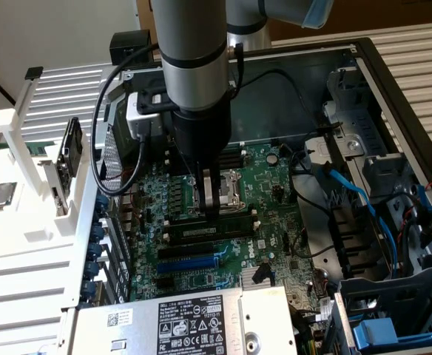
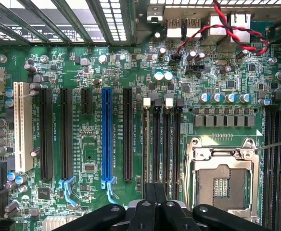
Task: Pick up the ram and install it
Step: 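Press down the ram until it locks into place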
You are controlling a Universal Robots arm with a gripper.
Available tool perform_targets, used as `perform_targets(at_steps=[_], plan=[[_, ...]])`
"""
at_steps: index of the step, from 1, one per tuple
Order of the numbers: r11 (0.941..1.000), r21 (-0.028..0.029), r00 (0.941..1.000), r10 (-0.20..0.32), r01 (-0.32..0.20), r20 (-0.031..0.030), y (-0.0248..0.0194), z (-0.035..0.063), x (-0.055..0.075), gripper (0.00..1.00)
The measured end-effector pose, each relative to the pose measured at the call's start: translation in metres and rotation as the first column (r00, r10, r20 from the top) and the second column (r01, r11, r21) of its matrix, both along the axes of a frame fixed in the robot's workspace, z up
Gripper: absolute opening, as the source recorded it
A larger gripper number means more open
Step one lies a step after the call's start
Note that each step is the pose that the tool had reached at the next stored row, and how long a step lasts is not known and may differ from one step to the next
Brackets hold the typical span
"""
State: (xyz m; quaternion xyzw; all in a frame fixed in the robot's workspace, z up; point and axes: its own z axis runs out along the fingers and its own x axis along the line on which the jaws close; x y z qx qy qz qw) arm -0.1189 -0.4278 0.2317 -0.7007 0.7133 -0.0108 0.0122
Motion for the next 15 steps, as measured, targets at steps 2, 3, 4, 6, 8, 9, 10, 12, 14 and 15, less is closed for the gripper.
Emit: perform_targets(at_steps=[2,3,4,6,8,9,10,12,14,15], plan=[[1.0,-0.0003,1.0,0.0,0.0,-0.0001,-0.0001,-0.0007,-0.0001,0.1],[1.0,-0.0003,1.0,0.0,0.0,-0.0002,-0.0001,-0.0009,0.0,0.1],[1.0,-0.0002,1.0,0.0,0.0,-0.0003,0.0,-0.001,0.0,0.1],[1.0,0.0,1.0,0.0,0.0,-0.0002,0.0,-0.0012,0.0,0.1],[1.0,0.0002,1.0,0.0,0.0,-0.0001,-0.0002,-0.0013,0.0,0.1],[1.0,0.0002,1.0,0.0,0.0,-0.0002,-0.0003,-0.0013,0.0,0.1],[1.0,0.0003,1.0,0.0,0.0,-0.0002,-0.0005,-0.0013,0.0,0.1],[1.0,0.0004,1.0,0.0,0.0,-0.0002,-0.0009,-0.0013,0.0,0.1],[1.0,0.0008,1.0,0.0,0.0,-0.0002,-0.0016,-0.0013,0.0,0.1],[1.0,0.0011,1.0,0.0,0.0,-0.0002,-0.0019,-0.0013,0.0,0.1]])
